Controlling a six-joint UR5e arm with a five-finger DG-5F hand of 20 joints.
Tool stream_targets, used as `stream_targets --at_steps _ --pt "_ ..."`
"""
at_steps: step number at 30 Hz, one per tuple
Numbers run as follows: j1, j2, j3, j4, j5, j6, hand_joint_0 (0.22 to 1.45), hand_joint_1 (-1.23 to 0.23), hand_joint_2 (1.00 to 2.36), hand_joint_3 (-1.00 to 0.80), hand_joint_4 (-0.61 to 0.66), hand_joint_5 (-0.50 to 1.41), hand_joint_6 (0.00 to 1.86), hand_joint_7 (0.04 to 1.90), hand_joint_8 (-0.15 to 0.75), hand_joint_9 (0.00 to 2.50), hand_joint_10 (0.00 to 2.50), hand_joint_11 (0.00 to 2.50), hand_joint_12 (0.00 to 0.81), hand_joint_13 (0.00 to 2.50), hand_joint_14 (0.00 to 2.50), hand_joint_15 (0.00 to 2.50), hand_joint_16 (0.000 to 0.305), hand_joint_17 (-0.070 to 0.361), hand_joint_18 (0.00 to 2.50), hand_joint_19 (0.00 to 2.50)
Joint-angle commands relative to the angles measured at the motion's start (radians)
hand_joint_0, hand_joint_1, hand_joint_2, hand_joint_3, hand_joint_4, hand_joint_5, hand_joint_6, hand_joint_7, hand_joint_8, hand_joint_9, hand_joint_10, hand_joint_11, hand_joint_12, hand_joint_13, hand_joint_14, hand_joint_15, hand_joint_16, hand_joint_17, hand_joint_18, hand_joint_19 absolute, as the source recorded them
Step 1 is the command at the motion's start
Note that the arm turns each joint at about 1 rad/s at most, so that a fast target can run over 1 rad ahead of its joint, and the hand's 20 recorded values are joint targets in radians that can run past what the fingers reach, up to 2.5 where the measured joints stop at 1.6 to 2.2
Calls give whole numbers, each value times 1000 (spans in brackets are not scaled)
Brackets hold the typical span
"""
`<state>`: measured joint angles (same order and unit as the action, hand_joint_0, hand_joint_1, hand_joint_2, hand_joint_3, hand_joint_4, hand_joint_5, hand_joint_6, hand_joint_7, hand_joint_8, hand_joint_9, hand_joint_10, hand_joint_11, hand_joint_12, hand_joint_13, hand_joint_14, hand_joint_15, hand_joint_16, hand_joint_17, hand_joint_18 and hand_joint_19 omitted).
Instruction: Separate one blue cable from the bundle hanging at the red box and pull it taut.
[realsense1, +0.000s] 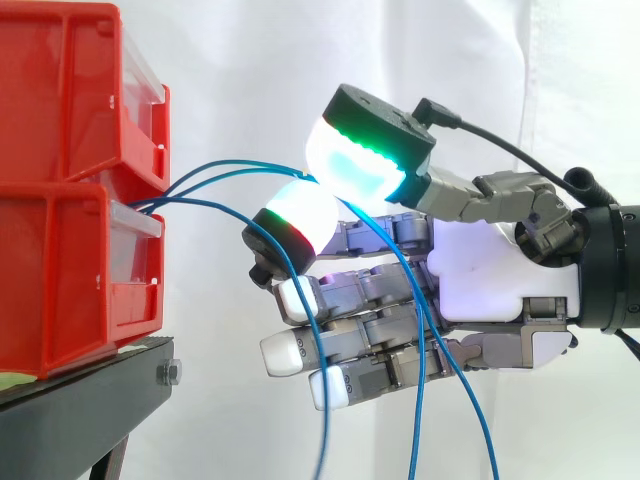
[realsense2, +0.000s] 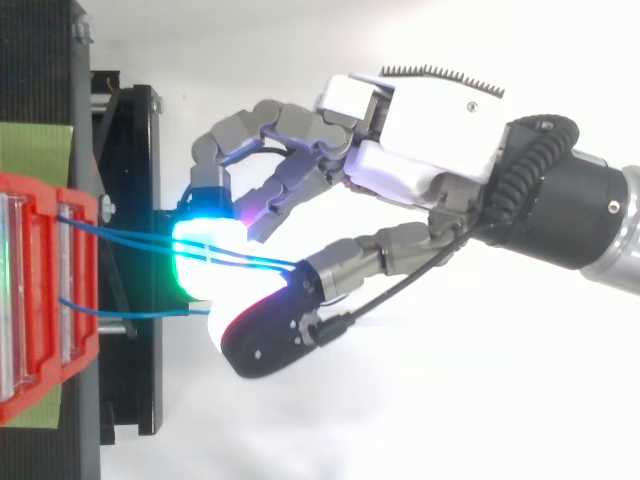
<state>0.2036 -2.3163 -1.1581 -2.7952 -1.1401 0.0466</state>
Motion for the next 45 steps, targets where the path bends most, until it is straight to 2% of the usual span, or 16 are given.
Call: stream_targets --at_steps 1,3,7,10,12,17,20,26,30,38,42,45 --pt "0 0 0 0 0 1 459 -718 1000 -500 127 -132 855 1038 392 1017 13 653 410 840 13 435 56 125 834 474" --pt "-1 0 0 0 0 -1 507 -599 1000 -500 122 -133 848 1046 378 1009 16 646 393 824 16 443 53 120 810 491" --pt "0 0 0 0 0 -1 594 -545 1002 -472 99 -131 843 1079 368 1014 15 640 379 819 15 446 49 111 790 519" --pt "0 0 0 3 0 -2 594 -587 1010 -368 96 -136 852 1116 375 1005 16 654 381 818 16 446 50 113 792 513" --pt "0 0 0 3 0 -2 585 -656 1016 -255 122 -139 855 1214 378 988 14 664 387 816 15 450 50 113 792 512" --pt "-1 0 0 2 0 -1 602 -783 1019 -140 123 -150 899 1202 379 969 16 684 397 807 15 449 52 118 802 502" --pt "0 0 0 0 0 -1 642 -845 1020 -167 77 -161 921 1173 370 944 17 695 387 780 16 445 51 114 779 506" --pt "0 0 0 3 0 -1 726 -892 1000 -494 81 -167 917 1114 341 915 17 727 376 750 15 433 49 111 757 463" --pt "0 0 0 2 0 -1 710 -897 1000 -500 99 -168 908 1045 337 928 17 796 372 744 16 429 49 110 746 456" --pt "0 0 0 5 0 -1 691 -915 1000 -500 88 -165 906 1057 336 980 18 905 363 766 15 443 47 105 748 460" --pt "-1 0 0 3 0 -1 596 -914 1000 -500 120 -157 907 1063 339 992 18 909 365 769 17 453 47 105 746 471" --pt "0 0 0 5 0 -1 525 -832 1000 -500 131 -154 906 1044 359 1016 16 893 382 787 15 454 50 112 760 486"
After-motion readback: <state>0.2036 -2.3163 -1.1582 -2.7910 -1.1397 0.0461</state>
